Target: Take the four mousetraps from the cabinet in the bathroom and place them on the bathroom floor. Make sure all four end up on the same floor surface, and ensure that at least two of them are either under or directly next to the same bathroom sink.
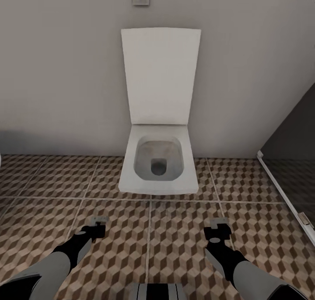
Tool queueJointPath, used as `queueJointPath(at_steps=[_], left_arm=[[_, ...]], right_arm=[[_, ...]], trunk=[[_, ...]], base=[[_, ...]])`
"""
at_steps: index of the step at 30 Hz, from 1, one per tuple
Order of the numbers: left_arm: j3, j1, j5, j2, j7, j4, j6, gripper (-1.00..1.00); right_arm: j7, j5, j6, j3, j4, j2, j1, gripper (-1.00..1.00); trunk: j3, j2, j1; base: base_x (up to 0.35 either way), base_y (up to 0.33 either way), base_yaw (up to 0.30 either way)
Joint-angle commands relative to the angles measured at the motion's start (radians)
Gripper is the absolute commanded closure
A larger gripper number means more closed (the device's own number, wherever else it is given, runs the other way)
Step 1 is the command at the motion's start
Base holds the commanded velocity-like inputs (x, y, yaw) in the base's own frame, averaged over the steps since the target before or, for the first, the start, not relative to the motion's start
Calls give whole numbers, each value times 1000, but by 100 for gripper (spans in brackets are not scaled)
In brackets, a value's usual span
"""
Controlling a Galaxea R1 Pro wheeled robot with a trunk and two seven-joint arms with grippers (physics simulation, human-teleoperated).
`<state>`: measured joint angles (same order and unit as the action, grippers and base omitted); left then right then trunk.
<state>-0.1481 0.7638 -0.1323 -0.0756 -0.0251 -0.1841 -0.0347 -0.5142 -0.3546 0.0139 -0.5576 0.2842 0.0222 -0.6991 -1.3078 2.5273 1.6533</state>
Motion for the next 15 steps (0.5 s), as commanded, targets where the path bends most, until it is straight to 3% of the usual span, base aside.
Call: queueJointPath(at_steps=[1,11,15], left_arm=[[-8,0,-13,0,-2,-2,-4,100],[-8,0,-13,0,-2,-2,-4,100],[-8,0,-13,0,-2,-2,-4,100]], right_arm=[[-4,-10,1,-9,1,0,0,100],[-15,-11,1,-4,1,-3,0,100],[-16,-12,0,-3,1,-2,0,100]], trunk=[[-1,0,0],[-1,0,0],[-1,0,0]], base=[[5,-8,0],[1,-2,1],[0,0,126]])
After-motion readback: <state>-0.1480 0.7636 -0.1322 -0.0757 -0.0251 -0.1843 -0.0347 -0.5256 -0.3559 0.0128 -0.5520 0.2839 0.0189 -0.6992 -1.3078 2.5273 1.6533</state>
